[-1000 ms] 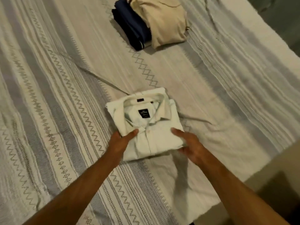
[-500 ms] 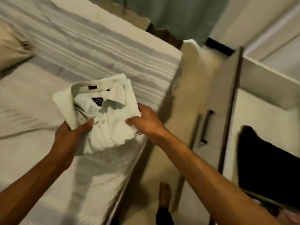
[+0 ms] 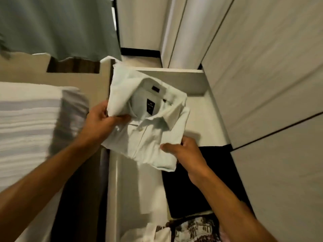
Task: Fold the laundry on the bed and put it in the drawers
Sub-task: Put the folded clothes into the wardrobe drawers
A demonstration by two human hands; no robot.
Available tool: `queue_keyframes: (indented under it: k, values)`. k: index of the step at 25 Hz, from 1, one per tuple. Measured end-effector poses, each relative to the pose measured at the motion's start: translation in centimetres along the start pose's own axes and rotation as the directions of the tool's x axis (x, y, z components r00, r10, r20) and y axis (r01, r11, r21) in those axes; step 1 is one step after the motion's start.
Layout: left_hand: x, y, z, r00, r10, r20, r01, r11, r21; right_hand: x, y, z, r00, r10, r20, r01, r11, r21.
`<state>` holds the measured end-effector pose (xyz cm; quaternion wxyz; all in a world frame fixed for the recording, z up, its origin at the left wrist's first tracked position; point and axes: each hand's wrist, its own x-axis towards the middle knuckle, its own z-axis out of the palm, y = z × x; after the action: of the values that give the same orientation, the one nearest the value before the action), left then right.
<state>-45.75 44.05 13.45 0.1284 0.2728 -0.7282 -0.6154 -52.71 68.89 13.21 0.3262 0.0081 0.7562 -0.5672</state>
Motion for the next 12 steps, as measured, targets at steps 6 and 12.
queue_keyframes:
  k: [6, 12]
  values:
    - [7.2, 0.0, 9.5, 0.970, -0.080, 0.228, 0.028, 0.975, 0.222, 4.1, 5.5, -4.8, 0.979, 0.190, -0.079, -0.172, 0.966, 0.193]
    - [12.3, -0.2, 15.0, 0.926, -0.100, 0.364, -0.094, 0.874, 0.478, 6.1, 8.6, -5.6, 0.938, 0.330, -0.106, -0.259, 0.871, 0.417]
